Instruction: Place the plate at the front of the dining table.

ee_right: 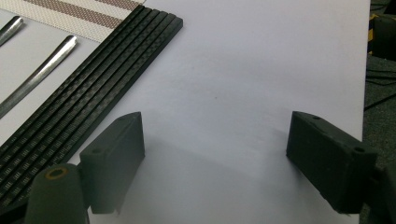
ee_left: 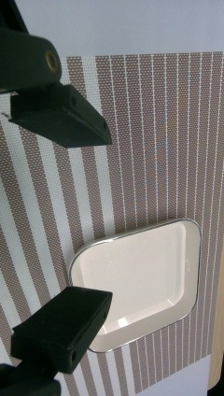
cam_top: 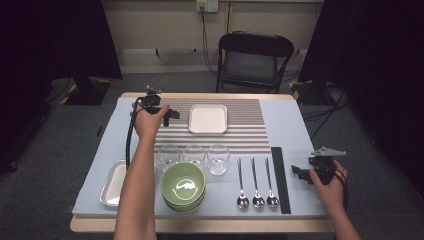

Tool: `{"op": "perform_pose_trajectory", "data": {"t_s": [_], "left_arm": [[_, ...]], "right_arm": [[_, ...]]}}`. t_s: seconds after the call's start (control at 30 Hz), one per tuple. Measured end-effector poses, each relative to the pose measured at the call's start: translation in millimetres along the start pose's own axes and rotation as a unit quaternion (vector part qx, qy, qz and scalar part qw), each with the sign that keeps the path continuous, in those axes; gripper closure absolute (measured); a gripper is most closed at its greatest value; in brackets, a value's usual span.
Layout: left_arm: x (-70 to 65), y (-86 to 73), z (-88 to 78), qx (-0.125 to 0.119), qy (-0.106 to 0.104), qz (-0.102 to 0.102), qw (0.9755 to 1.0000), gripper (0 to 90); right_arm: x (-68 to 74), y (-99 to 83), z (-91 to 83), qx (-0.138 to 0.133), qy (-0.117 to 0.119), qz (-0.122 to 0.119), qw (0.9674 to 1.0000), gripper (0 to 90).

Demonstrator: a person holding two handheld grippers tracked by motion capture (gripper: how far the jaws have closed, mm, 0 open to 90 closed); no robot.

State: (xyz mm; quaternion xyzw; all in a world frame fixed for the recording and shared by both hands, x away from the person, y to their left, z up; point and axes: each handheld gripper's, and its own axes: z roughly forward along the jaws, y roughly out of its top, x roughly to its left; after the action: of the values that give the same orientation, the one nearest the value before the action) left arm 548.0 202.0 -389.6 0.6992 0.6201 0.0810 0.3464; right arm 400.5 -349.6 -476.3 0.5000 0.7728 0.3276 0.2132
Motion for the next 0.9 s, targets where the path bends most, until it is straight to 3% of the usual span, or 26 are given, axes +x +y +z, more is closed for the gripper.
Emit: {"op": "perform_pose_trajectory", "data": {"t_s": [0.3, 0.9], "left_arm": [[-1.4, -4.7, -4.3, -0.001, -0.015, 0.005, 0.9999, 20.8], [-3.6, -9.1, -10.0, 0.014, -0.012, 0.021, 0.9996, 20.8]], "right_arm": [[0.1, 0.0, 0.0, 0.000, -0.001, -0.001, 1.0000, 18.3], [0.1, 0.0, 0.0, 0.000, 0.000, 0.000, 1.0000, 18.2]]}}
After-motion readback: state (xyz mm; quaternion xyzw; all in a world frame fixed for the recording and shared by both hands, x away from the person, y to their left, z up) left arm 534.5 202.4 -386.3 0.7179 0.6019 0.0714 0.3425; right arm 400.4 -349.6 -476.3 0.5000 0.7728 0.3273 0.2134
